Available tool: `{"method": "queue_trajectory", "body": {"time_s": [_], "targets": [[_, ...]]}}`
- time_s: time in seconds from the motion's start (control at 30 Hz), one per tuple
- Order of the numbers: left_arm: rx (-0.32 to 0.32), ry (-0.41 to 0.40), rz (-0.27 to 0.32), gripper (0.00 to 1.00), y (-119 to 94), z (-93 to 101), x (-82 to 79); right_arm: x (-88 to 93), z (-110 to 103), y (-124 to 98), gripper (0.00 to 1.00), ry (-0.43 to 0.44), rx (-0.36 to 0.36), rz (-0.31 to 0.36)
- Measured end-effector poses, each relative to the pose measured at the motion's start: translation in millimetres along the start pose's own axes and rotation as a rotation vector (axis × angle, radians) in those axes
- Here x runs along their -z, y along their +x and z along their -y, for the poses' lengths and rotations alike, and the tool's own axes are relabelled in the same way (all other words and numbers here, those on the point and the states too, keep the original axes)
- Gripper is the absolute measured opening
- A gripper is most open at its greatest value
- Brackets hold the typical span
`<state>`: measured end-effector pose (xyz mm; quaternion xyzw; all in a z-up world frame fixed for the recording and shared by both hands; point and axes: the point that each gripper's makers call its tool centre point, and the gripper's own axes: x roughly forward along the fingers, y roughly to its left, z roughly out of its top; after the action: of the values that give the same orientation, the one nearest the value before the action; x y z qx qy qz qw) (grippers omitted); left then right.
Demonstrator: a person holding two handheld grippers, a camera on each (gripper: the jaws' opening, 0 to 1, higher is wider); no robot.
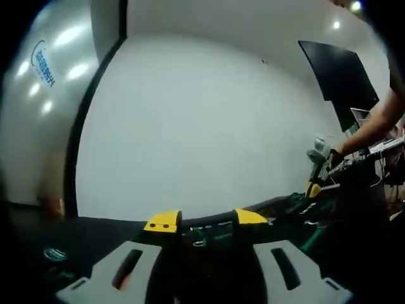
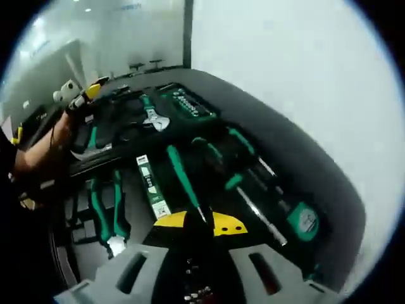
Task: Pick up the tools and put them into their designated positions in the toolbox.
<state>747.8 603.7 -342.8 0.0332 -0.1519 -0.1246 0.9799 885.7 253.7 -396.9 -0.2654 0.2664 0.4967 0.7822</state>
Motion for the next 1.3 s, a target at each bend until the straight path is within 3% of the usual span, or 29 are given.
{"method": "queue_trajectory", "body": {"time_s": [0.13,0.17,0.2,0.23,0.33,0.4,0.43,0.47,0.5,0.57,0.6,0.63,0.67,0.77,0.8,0.83,0.9,0.93,1.0,1.13,1.17,1.23,1.3], "targets": [[0.001,0.003,-0.002,0.27,0,-0.5,0.2,-25.4,-8,6,0.1,-0.209,0.091,0.002],[0.001,0.003,-0.001,0.27,0,-1.0,0.1,-31.6,-11,13,0.1,-0.314,0.148,-0.012],[0.0,0.002,-0.001,0.27,0,-1.3,0.2,-35.1,-19,17,0.1,-0.421,0.158,-0.014],[-0.001,0.002,-0.002,0.27,0,-1.7,0.3,-36.4,-26,28,0.1,-0.596,0.134,-0.052],[-0.001,0.004,-0.005,0.27,0,-2.1,0.9,-29.0,-37,42,0.1,-0.928,0.186,-0.155],[0.0,0.005,-0.005,0.27,0,-1.8,0.9,-11.5,-26,53,0.13,-0.981,0.192,-0.232],[0.001,0.005,-0.004,0.27,0,-1.8,0.4,-12.9,-23,56,0.11,-0.976,0.214,-0.221],[0.001,0.002,0.0,0.27,0,-2.1,-0.3,-21.8,-26,55,0.11,-1.045,0.267,-0.204],[0.001,0.001,0.002,0.27,0,-2.2,-0.8,-23.1,-25,59,0.12,-1.058,0.287,-0.202],[-0.001,-0.003,0.005,0.27,0,-2.4,-1.4,-27.2,-28,60,0.11,-1.095,0.313,-0.182],[0.0,-0.004,0.005,0.27,0,-2.0,-1.4,-24.1,-29,61,0.08,-1.166,0.29,-0.213],[0.0,-0.005,0.004,0.27,0,-1.8,-1.2,-21.5,-27,59,0.07,-1.143,0.292,-0.234],[0.0,-0.004,0.003,0.26,1,-1.4,-1.2,-22.7,-34,56,0.06,-1.1,0.251,-0.224],[0.001,-0.012,0.011,0.26,0,-1.5,-2.7,-32.2,-35,49,0.04,-0.88,0.151,-0.195],[0.0,-0.014,0.012,0.26,0,-1.6,-3.0,-32.0,-38,45,0.04,-0.755,0.087,-0.201],[-0.001,-0.015,0.013,0.26,0,-1.2,-3.4,-34.0,-37,44,0.04,-0.683,0.065,-0.199],[-0.001,-0.012,0.011,0.26,0,-0.1,-3.4,-42.3,-22,47,0.04,-0.606,0.02,-0.188],[0.0,-0.011,0.009,0.26,0,0.4,-3.2,-40.2,-27,47,0.04,-0.501,-0.056,-0.203],[0.0,-0.009,0.008,0.26,1,0.3,-2.3,-40.2,-25,46,0.04,-0.189,-0.168,-0.228],[-0.001,-0.008,0.007,0.26,1,-0.4,-2.1,-39.9,-17,47,0.04,0.088,-0.285,-0.244],[-0.001,-0.008,0.006,0.26,1,-0.4,-1.9,-39.9,-29,43,0.04,0.183,-0.358,-0.25],[0.001,-0.006,0.005,0.26,1,-0.2,-1.7,-34.3,-38,39,0.04,0.303,-0.403,-0.27],[0.002,-0.004,0.004,0.26,0,-0.3,-1.4,-24.4,-66,27,0.04,0.424,-0.523,-0.318]]}}
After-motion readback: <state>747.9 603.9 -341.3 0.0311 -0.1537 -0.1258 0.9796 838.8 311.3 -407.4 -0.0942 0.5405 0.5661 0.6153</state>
